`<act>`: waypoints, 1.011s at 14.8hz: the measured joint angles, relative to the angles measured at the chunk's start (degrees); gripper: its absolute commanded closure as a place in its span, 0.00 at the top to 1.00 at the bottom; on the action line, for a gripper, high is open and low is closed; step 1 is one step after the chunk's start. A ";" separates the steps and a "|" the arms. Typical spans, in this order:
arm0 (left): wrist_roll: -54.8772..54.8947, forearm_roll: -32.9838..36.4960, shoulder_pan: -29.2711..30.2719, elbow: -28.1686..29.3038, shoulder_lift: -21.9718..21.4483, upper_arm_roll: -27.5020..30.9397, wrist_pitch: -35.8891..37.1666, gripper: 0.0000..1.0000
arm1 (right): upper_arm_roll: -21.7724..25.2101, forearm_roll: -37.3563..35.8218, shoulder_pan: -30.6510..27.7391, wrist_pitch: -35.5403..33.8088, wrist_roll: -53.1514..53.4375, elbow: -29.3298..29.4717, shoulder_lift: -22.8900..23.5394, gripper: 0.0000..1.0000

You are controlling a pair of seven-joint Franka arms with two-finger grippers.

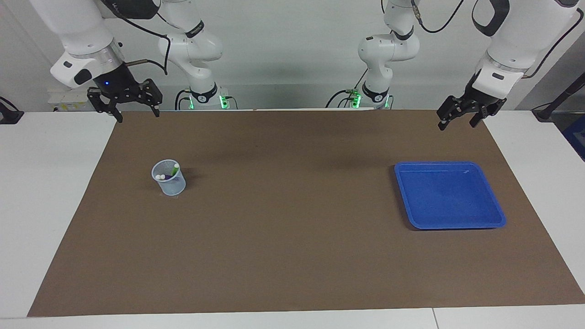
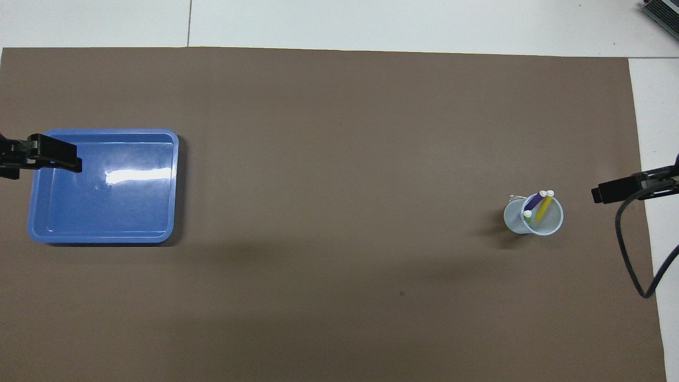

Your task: Right arm passes pens to left for tray arrangement

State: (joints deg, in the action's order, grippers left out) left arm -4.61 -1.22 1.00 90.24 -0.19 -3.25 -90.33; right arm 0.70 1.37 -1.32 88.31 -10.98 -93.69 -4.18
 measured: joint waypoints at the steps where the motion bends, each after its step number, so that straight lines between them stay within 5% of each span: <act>1: 0.00 0.00 0.00 0.00 0.00 0.00 0.00 1.00 | 0.00 0.00 0.00 0.00 0.00 0.00 0.00 1.00; 15: 0.00 0.00 0.04 0.00 -0.01 0.00 0.00 1.00 | 0.04 0.06 -0.46 -1.55 0.00 -0.13 -0.38 1.00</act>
State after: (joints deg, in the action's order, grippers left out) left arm -4.61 -1.23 1.03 90.24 -0.20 -3.25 -90.33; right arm 0.74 1.43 -1.78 86.75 -10.98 -93.82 -4.56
